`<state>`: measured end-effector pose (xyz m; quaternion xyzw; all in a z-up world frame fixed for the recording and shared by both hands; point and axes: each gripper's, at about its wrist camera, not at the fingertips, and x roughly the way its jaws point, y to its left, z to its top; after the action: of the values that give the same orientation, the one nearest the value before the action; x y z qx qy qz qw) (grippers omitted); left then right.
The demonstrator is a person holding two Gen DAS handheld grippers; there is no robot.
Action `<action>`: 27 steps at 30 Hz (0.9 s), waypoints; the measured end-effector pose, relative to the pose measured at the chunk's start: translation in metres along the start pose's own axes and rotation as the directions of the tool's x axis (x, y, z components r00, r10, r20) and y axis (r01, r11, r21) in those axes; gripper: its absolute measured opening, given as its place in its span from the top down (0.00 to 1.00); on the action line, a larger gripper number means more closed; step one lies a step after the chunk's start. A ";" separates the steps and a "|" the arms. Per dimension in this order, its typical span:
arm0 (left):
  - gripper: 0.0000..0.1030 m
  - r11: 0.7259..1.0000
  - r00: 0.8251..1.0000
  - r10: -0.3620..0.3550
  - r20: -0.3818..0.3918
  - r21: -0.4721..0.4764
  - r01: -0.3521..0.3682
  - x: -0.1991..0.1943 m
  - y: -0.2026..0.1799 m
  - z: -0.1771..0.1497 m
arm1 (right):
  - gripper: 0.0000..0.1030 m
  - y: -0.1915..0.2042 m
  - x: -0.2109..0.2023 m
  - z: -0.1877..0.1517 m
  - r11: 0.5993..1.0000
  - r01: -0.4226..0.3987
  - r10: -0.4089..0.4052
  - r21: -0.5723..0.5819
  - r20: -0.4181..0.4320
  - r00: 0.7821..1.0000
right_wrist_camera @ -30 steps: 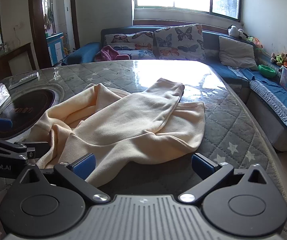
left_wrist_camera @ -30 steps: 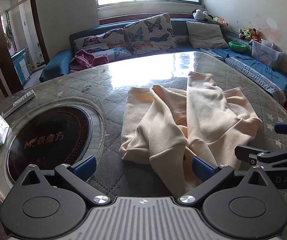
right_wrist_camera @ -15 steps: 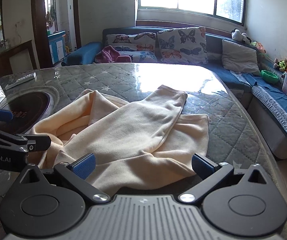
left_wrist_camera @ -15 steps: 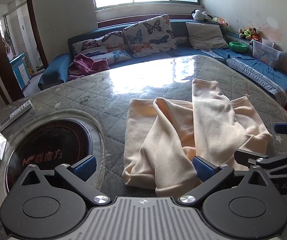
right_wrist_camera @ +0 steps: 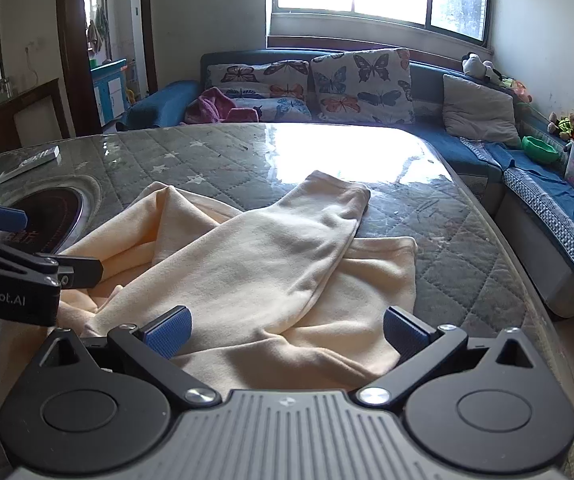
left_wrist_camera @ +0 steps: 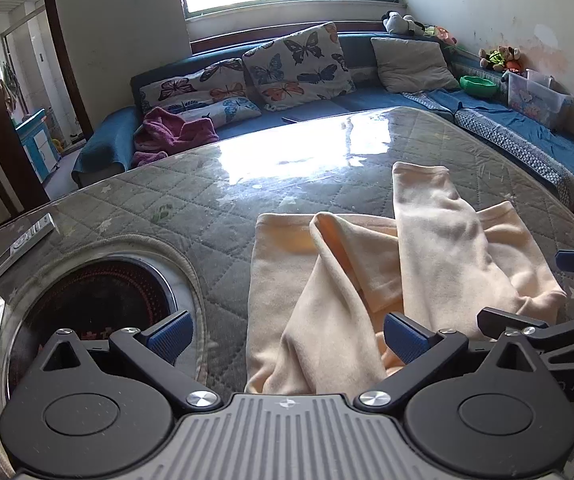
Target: Fold clothes
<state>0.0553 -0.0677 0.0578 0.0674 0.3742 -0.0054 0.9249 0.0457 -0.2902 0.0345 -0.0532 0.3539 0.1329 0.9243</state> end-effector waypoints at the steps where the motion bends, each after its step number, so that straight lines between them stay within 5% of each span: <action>1: 0.00 1.000 1.000 -0.002 0.002 0.003 0.002 0.002 0.000 0.002 | 0.00 -0.001 0.001 0.001 1.000 0.000 0.000 0.000 -0.001 1.000; 11: 0.01 0.999 0.999 -0.031 0.010 0.014 0.031 0.021 0.000 0.018 | 0.00 -0.008 0.016 0.010 1.000 0.002 -0.002 -0.021 -0.009 1.000; 19: 0.16 0.997 0.998 -0.070 -0.004 0.036 0.070 0.036 0.000 0.026 | 0.00 -0.018 0.032 0.024 1.000 0.002 -0.002 -0.017 -0.020 1.000; 27: 0.53 0.986 0.986 -0.165 -0.022 0.021 0.166 0.048 0.007 0.032 | 0.09 -0.027 0.049 0.042 1.000 -0.016 0.016 -0.005 -0.019 1.000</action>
<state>0.1122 -0.0628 0.0481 0.0465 0.3876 -0.0857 0.9167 0.1148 -0.2982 0.0332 -0.0538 0.3626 0.1408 0.9197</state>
